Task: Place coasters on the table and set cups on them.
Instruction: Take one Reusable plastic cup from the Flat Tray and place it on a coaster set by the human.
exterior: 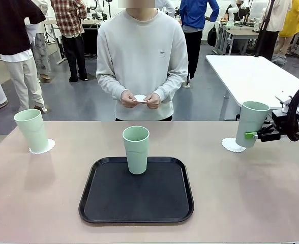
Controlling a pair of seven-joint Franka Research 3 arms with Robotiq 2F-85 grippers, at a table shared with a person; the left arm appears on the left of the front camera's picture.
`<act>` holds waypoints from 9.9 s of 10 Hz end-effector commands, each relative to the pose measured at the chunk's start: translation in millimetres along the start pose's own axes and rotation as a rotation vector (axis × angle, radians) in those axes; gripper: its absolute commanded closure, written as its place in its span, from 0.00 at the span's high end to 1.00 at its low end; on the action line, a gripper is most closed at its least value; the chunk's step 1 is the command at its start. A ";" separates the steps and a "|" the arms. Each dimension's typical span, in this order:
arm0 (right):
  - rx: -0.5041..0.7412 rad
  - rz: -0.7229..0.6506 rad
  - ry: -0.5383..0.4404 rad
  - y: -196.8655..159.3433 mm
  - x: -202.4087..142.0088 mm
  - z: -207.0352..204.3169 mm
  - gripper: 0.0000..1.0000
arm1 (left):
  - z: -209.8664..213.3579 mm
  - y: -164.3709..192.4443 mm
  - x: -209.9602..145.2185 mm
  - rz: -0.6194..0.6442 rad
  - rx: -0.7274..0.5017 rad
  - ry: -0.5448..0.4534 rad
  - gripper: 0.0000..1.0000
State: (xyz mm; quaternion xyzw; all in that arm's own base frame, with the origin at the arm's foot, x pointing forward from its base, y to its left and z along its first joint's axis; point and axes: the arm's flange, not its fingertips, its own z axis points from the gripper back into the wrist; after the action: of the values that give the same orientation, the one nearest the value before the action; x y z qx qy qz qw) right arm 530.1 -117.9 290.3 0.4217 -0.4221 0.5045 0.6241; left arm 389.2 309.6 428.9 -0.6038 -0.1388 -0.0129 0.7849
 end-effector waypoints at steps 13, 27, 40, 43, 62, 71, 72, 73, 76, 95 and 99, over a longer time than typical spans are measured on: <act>0.003 0.047 -0.063 -28.6 -17.5 -15.6 0.82 | 1.1 -2.5 1.2 0.006 -0.003 -0.016 1.00; -0.037 0.082 0.016 -46.6 -33.6 -30.9 0.82 | 1.1 -2.5 1.2 0.006 -0.003 -0.016 1.00; -0.010 0.056 0.016 -47.8 -35.9 -25.2 1.00 | 1.1 -2.5 1.2 0.006 -0.003 -0.016 1.00; -0.015 0.046 0.021 -47.7 -37.6 -17.3 1.00 | 1.1 -2.5 1.2 0.006 -0.003 -0.016 1.00; -0.541 -0.273 0.738 80.6 192.1 16.9 1.00 | 1.1 -2.5 1.2 0.006 -0.003 -0.016 1.00; -0.603 -0.358 0.918 86.8 231.5 -4.8 1.00 | 1.1 -2.5 1.2 0.006 -0.003 -0.016 1.00; -0.603 -0.358 0.918 86.8 231.5 -4.8 1.00 | 1.1 -2.5 1.2 0.006 -0.003 -0.016 1.00; -0.603 -0.358 0.918 86.8 231.5 -4.8 1.00 | 1.1 -2.5 1.2 0.006 -0.003 -0.016 1.00; -0.603 -0.358 0.918 86.8 231.5 -4.8 1.00 | 1.1 -2.5 1.2 0.006 -0.003 -0.016 1.00; -0.226 -1.254 0.061 129.2 86.5 197.1 1.00 | 1.1 -2.5 1.2 0.006 -0.003 -0.016 1.00; -0.210 -1.274 0.057 136.4 64.2 206.9 1.00 | 1.1 -2.5 1.2 0.006 -0.003 -0.016 1.00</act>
State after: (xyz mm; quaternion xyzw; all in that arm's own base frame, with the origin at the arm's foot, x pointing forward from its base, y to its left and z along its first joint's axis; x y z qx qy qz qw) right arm 377.1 -280.6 423.1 0.5179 -0.1333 -0.0078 0.8450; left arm 388.9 310.1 428.6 -0.6040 -0.1391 -0.0124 0.7847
